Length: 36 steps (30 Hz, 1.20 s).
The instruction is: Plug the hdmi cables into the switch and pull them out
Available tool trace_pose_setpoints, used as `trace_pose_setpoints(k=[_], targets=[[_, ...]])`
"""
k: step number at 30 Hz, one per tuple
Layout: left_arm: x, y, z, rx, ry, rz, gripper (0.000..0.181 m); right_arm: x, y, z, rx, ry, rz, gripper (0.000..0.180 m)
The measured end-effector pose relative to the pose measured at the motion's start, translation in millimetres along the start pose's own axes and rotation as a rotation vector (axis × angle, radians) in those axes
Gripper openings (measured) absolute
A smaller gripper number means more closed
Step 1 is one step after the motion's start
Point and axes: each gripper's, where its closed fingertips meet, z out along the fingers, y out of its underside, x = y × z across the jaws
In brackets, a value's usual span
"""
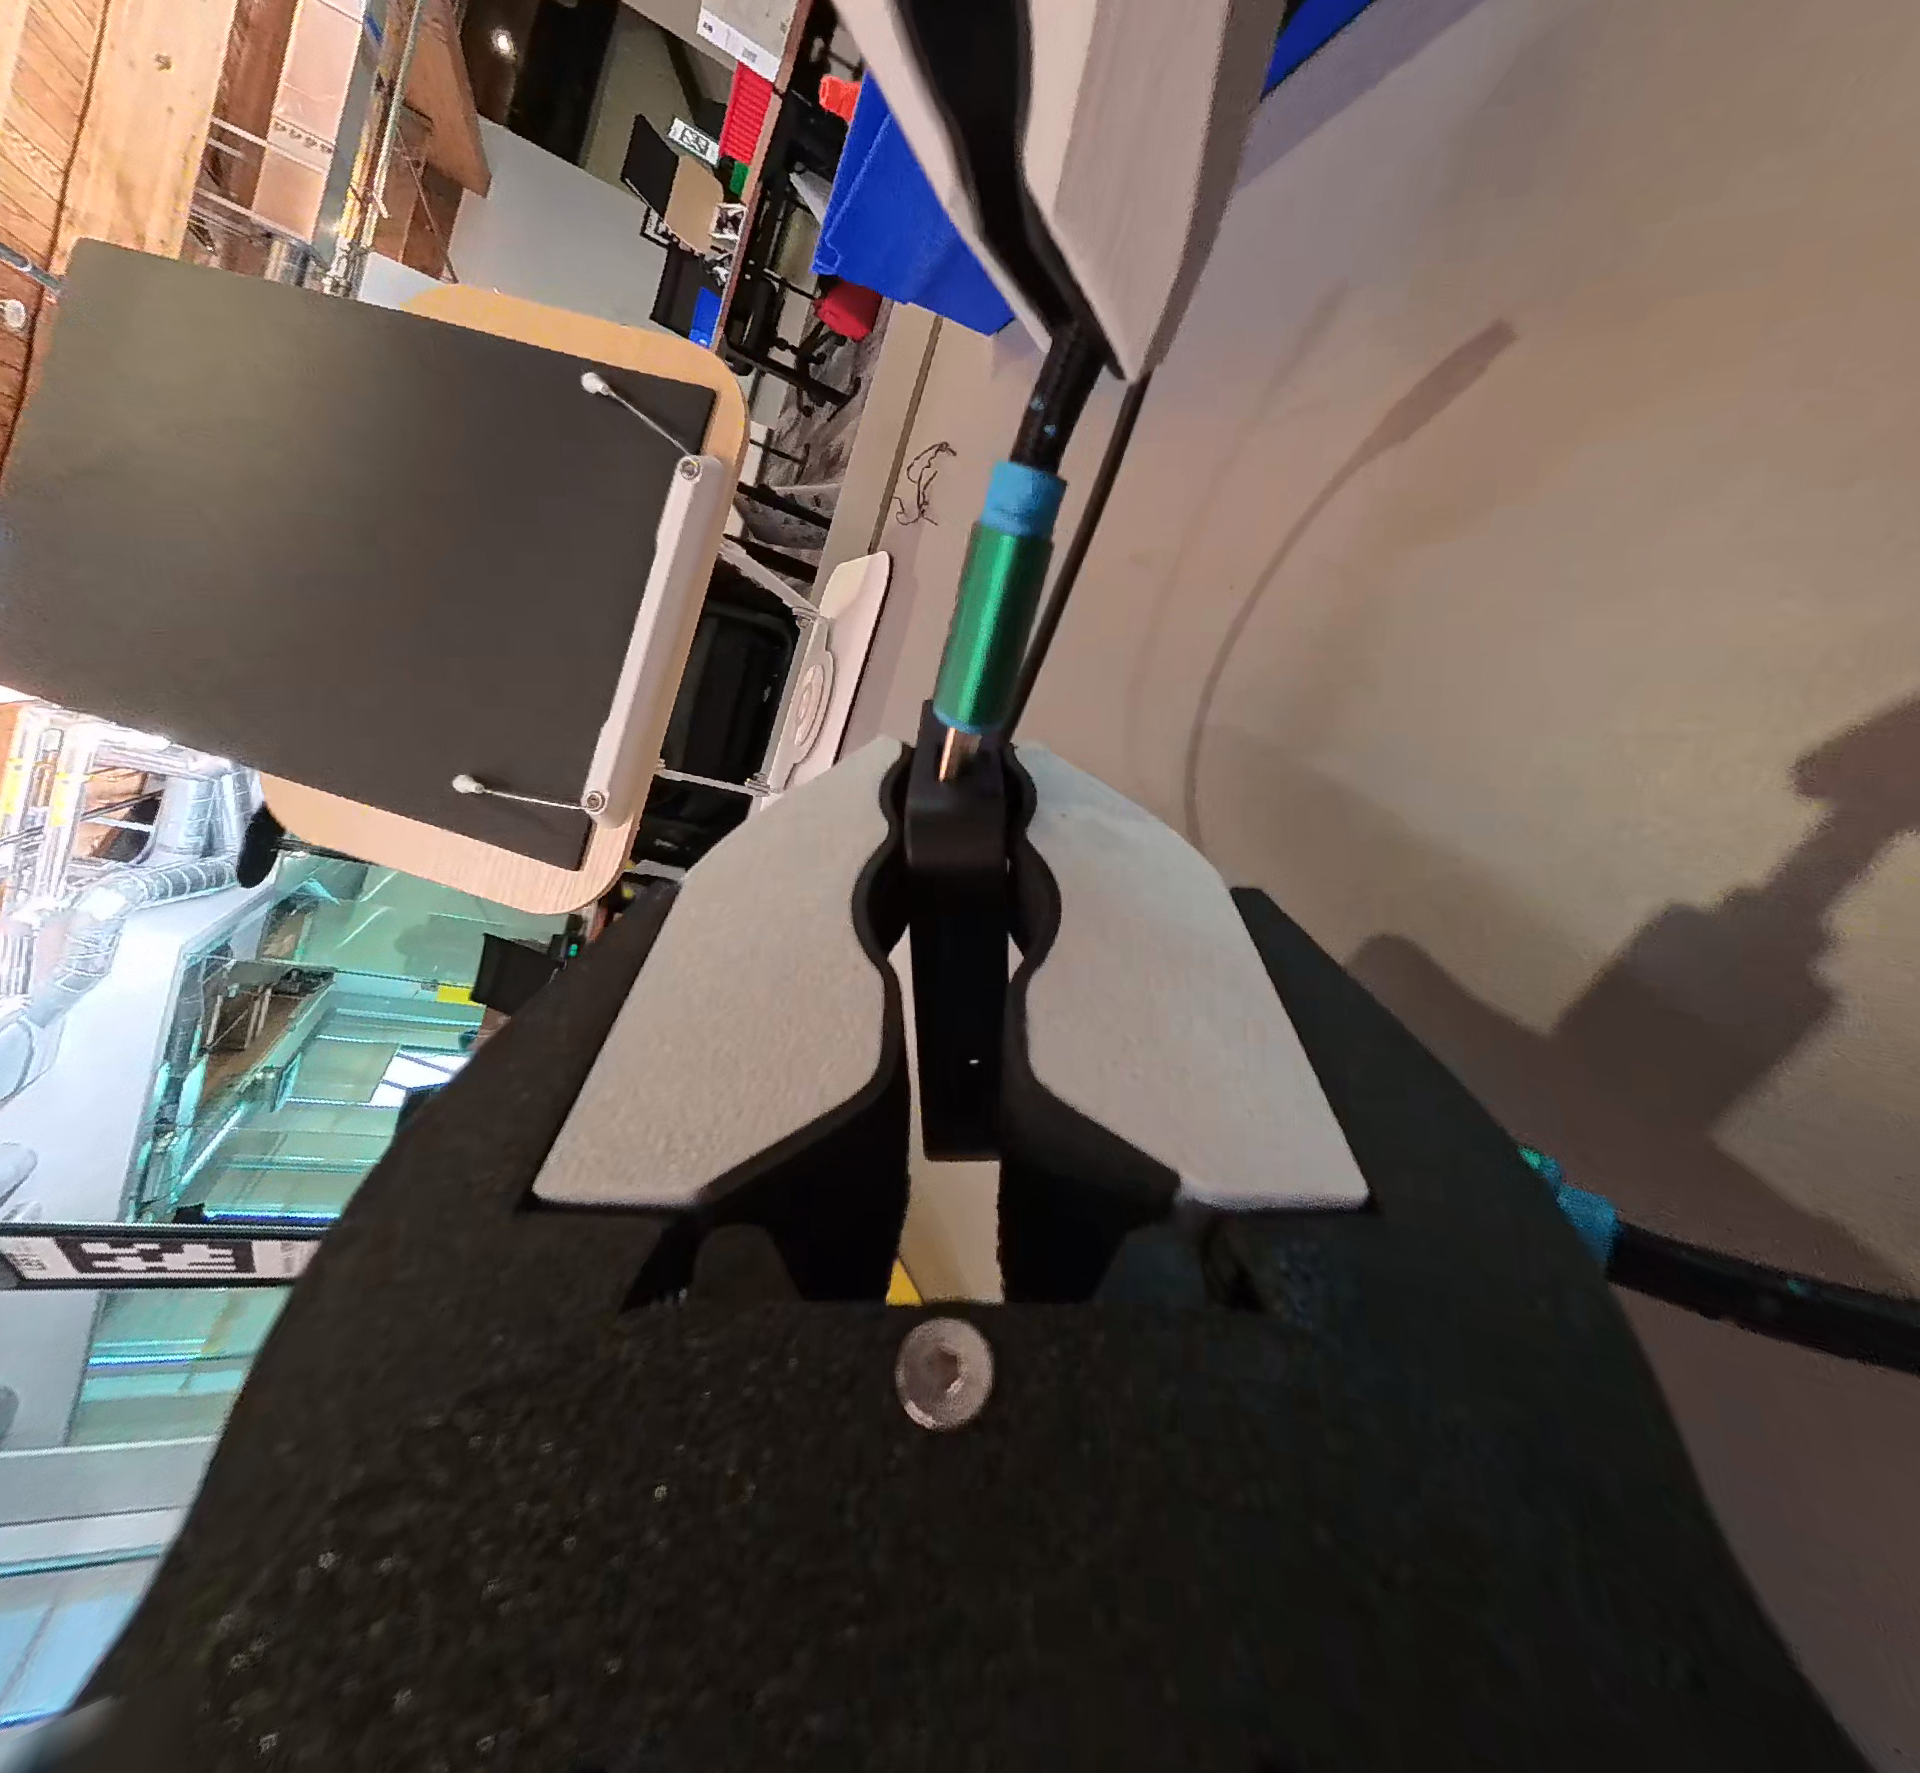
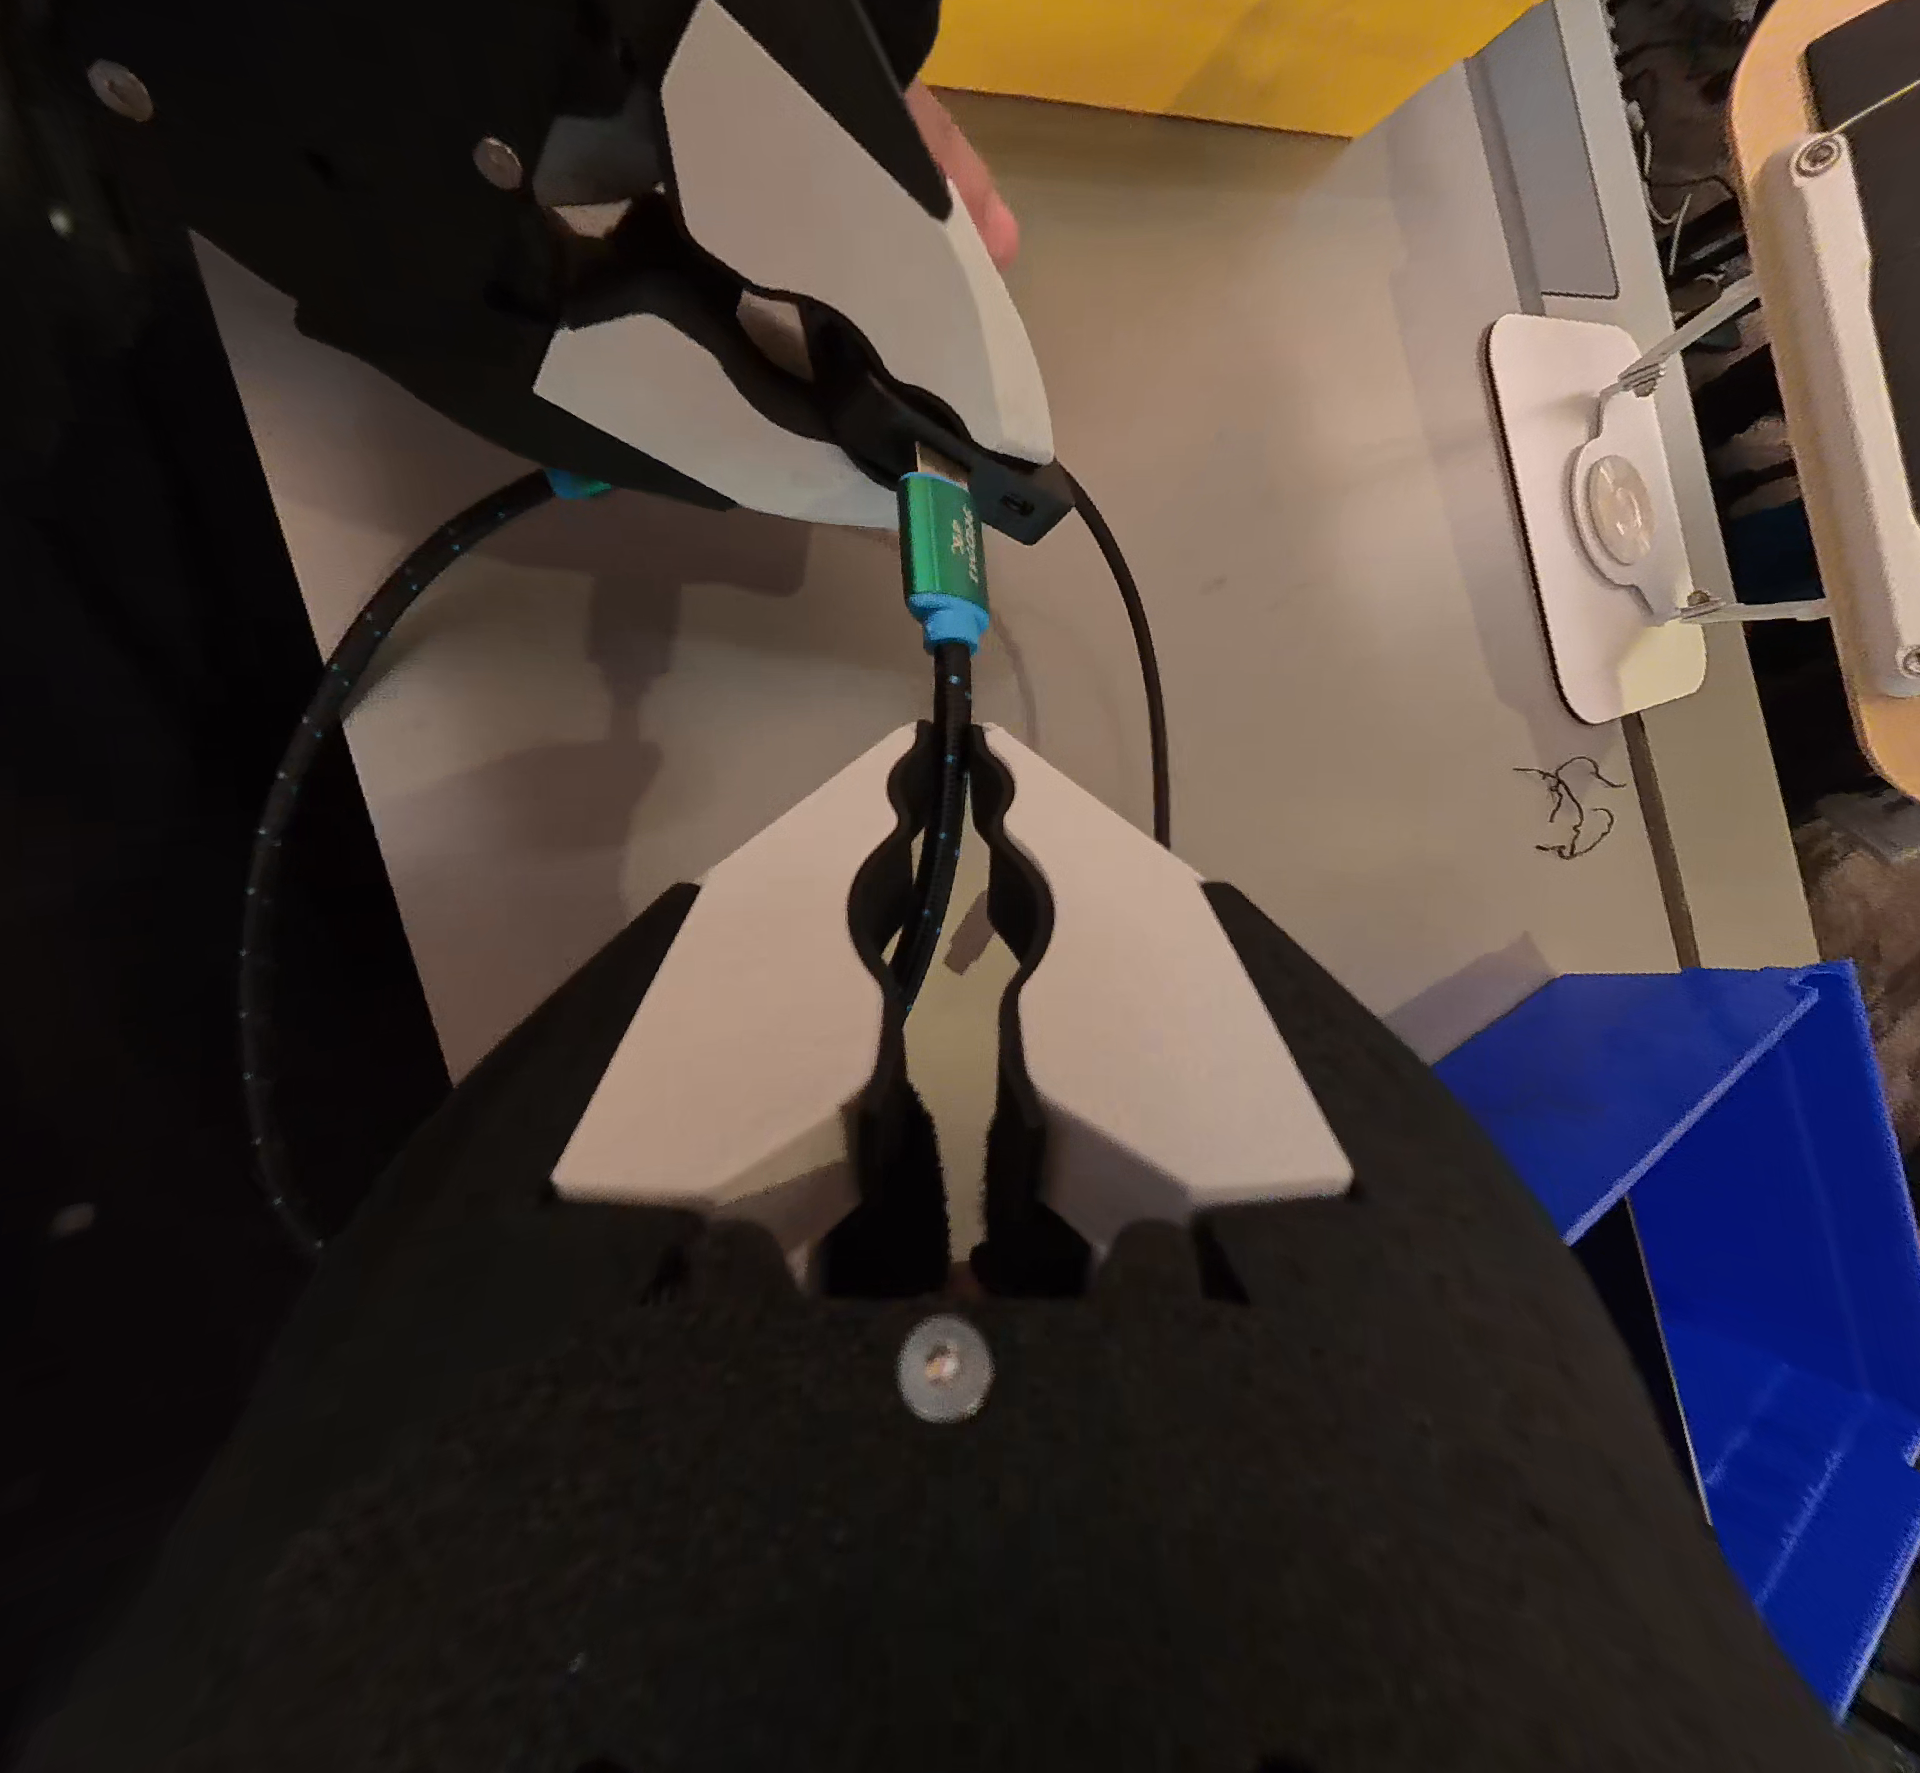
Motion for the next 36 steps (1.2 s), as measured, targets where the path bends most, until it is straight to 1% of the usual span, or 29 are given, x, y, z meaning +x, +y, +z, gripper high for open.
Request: trace_pose_setpoints(k=[6,12,15,18,23,25,28,30,34,36], targets=[[4.4,0.0,-0.4,-0.022,-0.016,0.105,0.014,-3.0,-3.3,-2.7,0.020,-0.066,0.053,0.005],[9.3,-2.0,0.6,-0.033,0.009,0.070,0.013,-4.8,0.8,-1.0,0.024,-0.117,0.129,0.006],[9.6,1.4,2.0,-0.087,0.030,0.006,0.013,-2.5,0.5,1.2,0.003,-0.094,0.203,0.006],[8.7,5.6,4.0,-0.144,0.025,0.014,0.013,-0.6,2.0,4.3,-0.069,-0.033,0.260,0.007],[12.8,10.0,6.7,-0.175,0.033,0.018,0.013,-4.8,5.2,8.0,-0.140,-0.004,0.249,0.006],[14.3,12.4,6.4,-0.184,0.044,0.009,0.013,-7.4,3.3,9.3,-0.119,-0.032,0.256,0.006],[9.7,14.3,4.6,-0.188,0.030,0.015,0.013,-9.8,-9.8,6.9,-0.010,-0.104,0.348,0.006],[8.5,13.5,4.3,-0.189,0.020,0.025,0.013,-9.9,-12.0,6.3,0.021,-0.150,0.411,0.006],[10.9,15.6,5.6,-0.198,0.021,0.033,0.013,-10.2,-8.6,11.6,0.029,-0.161,0.449,0.006],[8.3,10.3,4.3,-0.161,0.022,0.010,0.014,-10.4,-18.1,11.1,0.104,-0.177,0.474,0.007]])
